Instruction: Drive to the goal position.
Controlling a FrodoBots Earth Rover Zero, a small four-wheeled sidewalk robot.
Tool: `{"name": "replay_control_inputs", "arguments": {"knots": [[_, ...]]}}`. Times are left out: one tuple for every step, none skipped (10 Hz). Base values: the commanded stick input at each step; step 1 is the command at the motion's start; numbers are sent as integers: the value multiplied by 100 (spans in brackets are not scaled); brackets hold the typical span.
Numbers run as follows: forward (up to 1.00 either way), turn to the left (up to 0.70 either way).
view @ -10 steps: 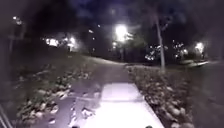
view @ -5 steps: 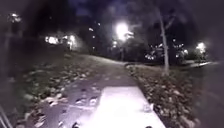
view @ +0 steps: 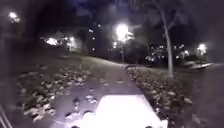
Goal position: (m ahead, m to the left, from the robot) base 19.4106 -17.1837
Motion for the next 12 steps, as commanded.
{"name": "replay_control_inputs", "arguments": {"knots": [[70, 0], [70, 0], [70, 0], [70, 0], [70, 0], [70, 0], [70, 0], [70, 0], [70, 0], [70, 0], [70, 0], [70, 0]]}}
